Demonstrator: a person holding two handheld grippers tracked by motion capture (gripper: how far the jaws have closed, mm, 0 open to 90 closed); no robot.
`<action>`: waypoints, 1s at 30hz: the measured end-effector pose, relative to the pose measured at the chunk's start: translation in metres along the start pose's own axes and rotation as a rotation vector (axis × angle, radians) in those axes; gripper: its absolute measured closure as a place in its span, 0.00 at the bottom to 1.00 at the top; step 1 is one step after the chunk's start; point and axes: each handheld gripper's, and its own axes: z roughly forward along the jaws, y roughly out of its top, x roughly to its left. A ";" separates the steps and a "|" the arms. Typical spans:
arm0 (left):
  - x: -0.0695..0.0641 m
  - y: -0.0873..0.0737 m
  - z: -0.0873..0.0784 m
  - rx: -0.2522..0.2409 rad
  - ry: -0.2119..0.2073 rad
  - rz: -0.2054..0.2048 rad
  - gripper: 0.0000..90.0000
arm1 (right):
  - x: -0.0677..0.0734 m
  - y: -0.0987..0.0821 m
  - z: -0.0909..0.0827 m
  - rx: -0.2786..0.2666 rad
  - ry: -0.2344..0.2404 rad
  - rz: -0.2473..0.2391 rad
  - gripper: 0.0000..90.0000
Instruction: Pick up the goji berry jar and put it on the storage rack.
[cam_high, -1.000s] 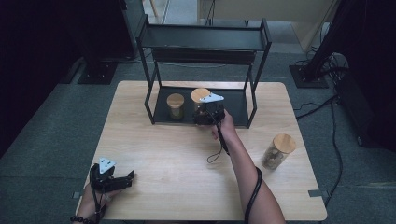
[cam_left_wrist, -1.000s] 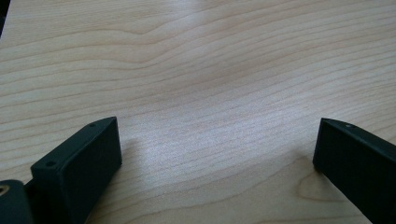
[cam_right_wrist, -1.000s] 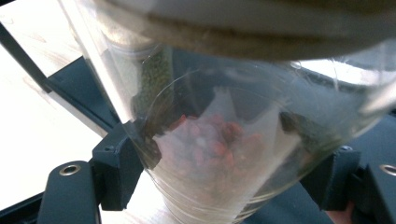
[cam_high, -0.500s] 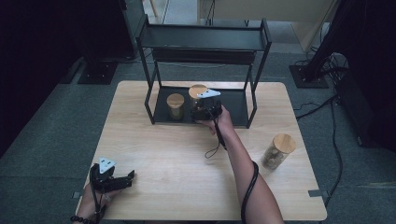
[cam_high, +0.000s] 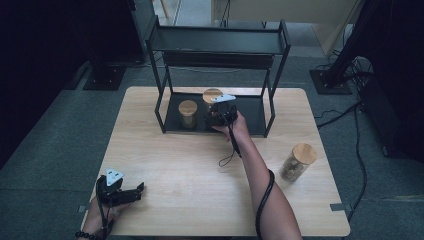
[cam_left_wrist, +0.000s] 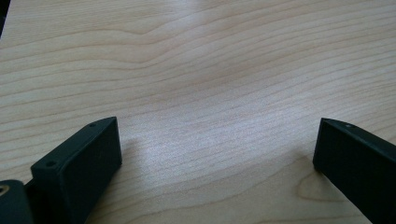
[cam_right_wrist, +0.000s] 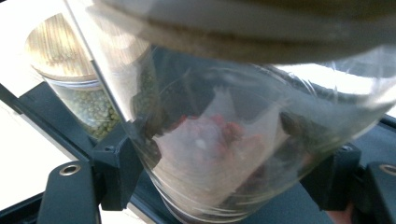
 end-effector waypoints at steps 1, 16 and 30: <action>0.000 0.000 0.000 0.000 0.000 0.000 0.01 | 0.000 0.000 0.001 0.001 -0.001 -0.003 0.27; 0.000 0.000 0.000 0.000 0.000 0.000 0.01 | -0.003 -0.004 0.007 -0.008 0.003 0.025 0.27; 0.000 0.000 0.000 0.000 0.001 0.000 0.01 | 0.001 -0.005 0.010 -0.024 0.023 0.045 0.27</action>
